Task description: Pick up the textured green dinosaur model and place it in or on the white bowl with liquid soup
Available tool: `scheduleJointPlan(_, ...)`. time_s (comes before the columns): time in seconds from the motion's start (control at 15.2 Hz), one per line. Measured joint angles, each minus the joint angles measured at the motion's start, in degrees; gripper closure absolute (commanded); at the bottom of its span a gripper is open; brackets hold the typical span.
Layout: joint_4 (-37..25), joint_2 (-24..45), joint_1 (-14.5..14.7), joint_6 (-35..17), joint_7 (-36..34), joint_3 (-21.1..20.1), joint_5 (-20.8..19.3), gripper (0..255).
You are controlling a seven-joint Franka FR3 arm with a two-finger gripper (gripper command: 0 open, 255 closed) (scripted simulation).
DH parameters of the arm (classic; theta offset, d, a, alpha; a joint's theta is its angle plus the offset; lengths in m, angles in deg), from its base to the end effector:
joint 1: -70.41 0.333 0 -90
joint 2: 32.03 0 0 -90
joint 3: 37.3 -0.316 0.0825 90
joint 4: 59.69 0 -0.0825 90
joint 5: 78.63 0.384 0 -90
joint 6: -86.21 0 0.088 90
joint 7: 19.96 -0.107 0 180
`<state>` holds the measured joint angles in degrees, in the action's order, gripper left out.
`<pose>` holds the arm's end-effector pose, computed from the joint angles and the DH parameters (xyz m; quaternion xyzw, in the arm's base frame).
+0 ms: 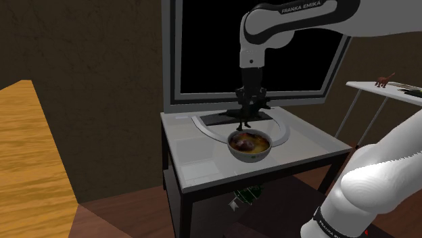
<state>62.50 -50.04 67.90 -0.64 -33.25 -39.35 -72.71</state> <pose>0.4257 0.0094 0.5169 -0.9796 0.1248 0.1547 0.0290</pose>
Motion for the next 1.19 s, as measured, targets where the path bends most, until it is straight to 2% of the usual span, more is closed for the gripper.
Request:
scheduleJointPlan(0.33,5.56,-6.91,-2.37,1.75,5.2,3.68,-2.98,255)
scheduleJointPlan(0.46,6.73,-7.54,-2.73,1.27,6.05,4.27,-3.5,255)
scheduleJointPlan(1.19,14.53,-6.84,-2.82,-7.17,6.64,4.4,-3.6,255)
